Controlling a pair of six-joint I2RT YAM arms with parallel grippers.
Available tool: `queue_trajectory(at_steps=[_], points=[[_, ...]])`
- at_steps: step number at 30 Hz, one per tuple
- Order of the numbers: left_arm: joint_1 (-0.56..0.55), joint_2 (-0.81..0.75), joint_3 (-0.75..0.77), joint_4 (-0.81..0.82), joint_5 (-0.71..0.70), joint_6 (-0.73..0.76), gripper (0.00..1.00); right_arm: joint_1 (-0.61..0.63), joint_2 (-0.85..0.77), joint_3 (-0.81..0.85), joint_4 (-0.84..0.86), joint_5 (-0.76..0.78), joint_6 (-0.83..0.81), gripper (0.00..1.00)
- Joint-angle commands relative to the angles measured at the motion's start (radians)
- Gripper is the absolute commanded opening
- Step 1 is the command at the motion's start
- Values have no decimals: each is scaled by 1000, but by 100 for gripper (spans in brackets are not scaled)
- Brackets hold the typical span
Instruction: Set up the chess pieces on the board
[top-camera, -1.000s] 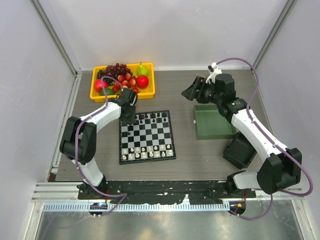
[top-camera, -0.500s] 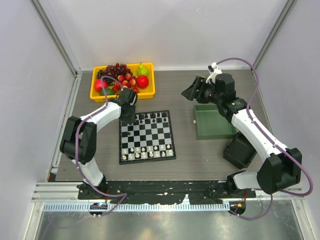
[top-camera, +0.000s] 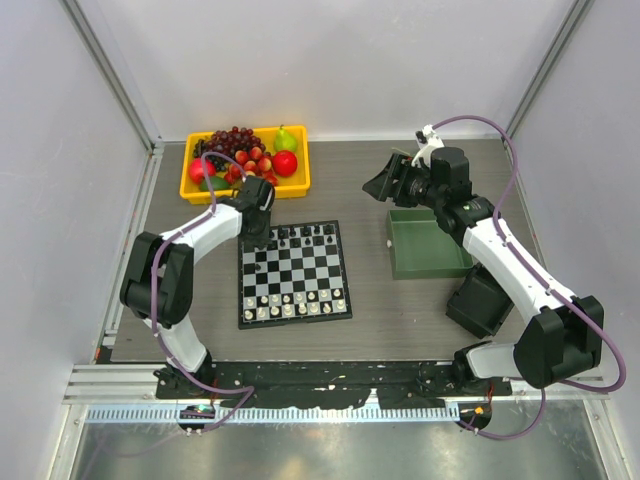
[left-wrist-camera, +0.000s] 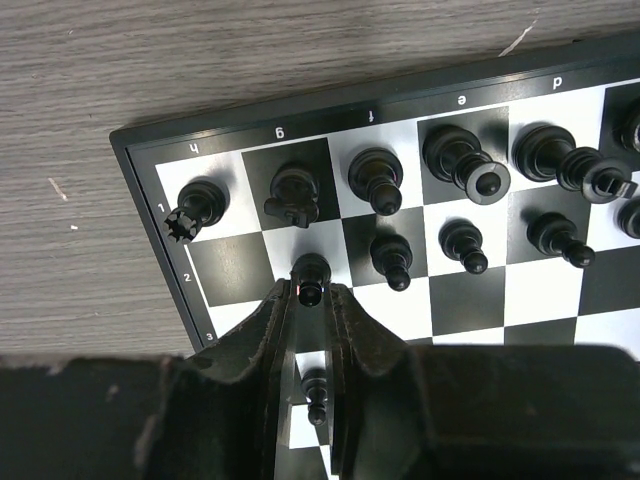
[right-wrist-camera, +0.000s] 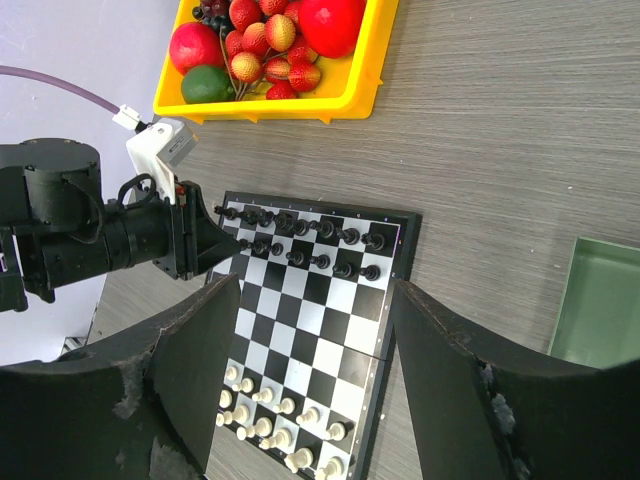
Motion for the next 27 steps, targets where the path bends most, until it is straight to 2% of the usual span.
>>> queue_trajectory(at_steps=[1,14,27], points=[[6,-3,13,36,-6,-6,24,-8,3,6,39,-14,1,69],[6,-132,-35,40,8,-15,33,-8,3,10,39,-20,3,69],[4,-296,-225,66,31,-34,36,-11,3,9,39,-25,4,69]])
